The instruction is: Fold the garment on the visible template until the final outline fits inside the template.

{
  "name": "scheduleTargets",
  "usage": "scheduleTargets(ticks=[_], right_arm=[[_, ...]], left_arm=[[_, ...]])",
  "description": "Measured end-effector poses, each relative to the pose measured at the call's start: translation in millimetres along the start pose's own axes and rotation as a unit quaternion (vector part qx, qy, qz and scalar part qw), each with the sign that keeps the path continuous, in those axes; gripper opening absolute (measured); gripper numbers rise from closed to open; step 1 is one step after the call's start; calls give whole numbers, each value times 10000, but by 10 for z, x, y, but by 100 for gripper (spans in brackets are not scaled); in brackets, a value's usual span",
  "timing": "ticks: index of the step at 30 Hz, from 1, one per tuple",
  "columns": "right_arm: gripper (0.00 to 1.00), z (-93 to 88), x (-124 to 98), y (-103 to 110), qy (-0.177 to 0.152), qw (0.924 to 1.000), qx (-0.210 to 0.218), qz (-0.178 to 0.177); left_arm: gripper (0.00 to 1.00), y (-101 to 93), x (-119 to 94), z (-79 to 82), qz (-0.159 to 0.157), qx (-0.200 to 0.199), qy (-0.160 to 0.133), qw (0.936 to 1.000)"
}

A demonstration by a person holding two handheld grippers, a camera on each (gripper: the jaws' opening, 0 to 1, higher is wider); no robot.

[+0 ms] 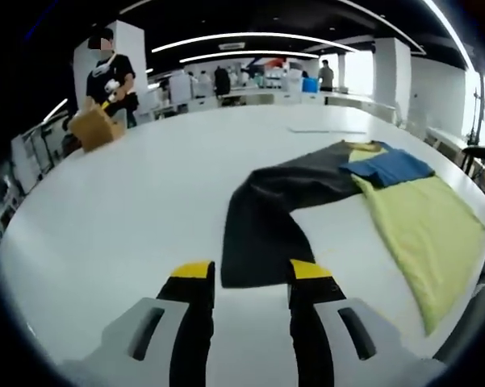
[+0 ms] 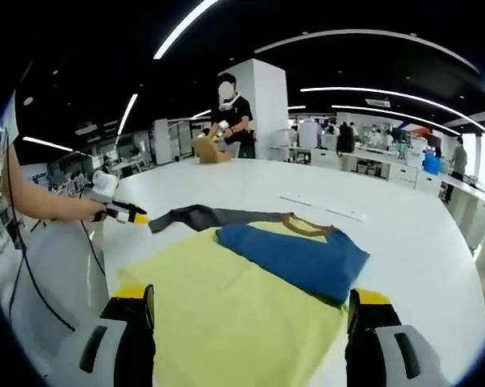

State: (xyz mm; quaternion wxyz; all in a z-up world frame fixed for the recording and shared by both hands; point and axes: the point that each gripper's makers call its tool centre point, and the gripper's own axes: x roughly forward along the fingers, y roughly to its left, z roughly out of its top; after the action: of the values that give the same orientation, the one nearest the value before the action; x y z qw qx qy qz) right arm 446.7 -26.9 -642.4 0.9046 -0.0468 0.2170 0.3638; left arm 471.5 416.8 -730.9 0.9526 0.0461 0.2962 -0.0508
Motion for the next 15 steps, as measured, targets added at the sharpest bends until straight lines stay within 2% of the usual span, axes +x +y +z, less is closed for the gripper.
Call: scheduleTargets(ticks=[9, 15], right_arm=[[99, -27, -35, -7, 0, 10000, 55, -20], [99, -74, -71, -21, 44, 9999, 79, -77]], left_arm=[[24, 56, 109, -154, 65, -141, 265, 9995], [22, 71, 128, -150, 60, -395, 206, 9990]])
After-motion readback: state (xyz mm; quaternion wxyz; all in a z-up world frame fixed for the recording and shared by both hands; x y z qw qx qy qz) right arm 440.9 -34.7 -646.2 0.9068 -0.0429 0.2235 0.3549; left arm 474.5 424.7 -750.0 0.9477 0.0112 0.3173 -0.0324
